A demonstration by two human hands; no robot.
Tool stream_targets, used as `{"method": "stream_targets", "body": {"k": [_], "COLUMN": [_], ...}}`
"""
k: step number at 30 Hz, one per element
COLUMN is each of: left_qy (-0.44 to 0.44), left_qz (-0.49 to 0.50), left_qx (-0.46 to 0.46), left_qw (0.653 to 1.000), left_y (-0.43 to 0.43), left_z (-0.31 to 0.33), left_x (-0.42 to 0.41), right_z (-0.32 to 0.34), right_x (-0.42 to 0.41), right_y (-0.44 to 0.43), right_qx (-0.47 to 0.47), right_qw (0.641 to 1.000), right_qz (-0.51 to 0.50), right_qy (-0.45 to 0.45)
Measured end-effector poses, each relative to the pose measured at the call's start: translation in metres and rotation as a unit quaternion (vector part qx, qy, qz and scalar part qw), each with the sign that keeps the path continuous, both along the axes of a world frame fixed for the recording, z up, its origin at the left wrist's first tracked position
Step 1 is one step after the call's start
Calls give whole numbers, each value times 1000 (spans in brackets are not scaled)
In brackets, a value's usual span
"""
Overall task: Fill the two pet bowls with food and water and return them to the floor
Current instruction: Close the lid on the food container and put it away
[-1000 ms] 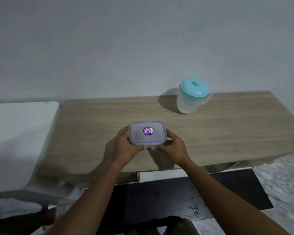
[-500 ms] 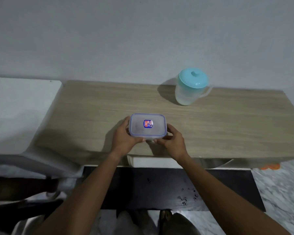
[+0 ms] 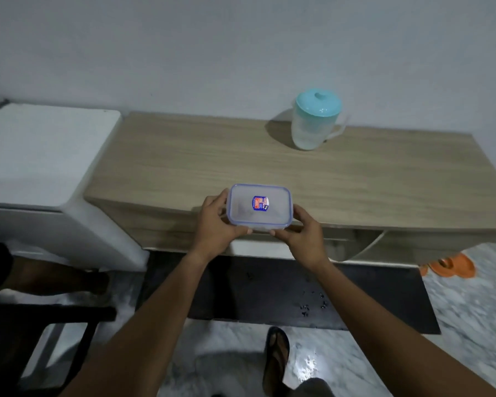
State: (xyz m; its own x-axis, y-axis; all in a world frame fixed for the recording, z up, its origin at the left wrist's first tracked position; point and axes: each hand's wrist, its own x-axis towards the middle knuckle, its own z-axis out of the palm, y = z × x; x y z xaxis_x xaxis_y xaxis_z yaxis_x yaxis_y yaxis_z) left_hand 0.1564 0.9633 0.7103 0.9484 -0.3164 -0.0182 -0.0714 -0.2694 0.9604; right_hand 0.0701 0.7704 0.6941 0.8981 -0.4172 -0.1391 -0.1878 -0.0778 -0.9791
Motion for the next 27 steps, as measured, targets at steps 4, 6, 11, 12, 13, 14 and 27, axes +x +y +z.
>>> {"method": "stream_targets", "body": {"k": [4,6,11,12,13,14,27], "left_qy": [-15,-12,3,12,21,33,109], "left_qz": [-29,-27,-21,-16,-9,-2,77], "left_qx": [-7,-10,19,21,20,12,-142], "left_qw": [999,1000,1000,1000,1000,999,981], "left_y": [18,30,52,54,54,54,-19], "left_z": [1,-9,-45,-54,-62,-72,-219], "left_x": [-30,-44,-76,-79,-81,-82,5], "right_z": [-2,-8,-38,-48,-57,-69,-221], "right_x": [-35,-51,-80,-83,-85,-86,27], "right_y": [20,30,51,54,55,56,2], "right_qx": [-6,-8,-33,-39,-41,-36,27], "right_qw": [1000,1000,999,998,998,998,998], "right_qz": [-10,-12,-11,-10,-7,-6,-59], "right_qy": [-8,-1,41,48,53,58,17]}}
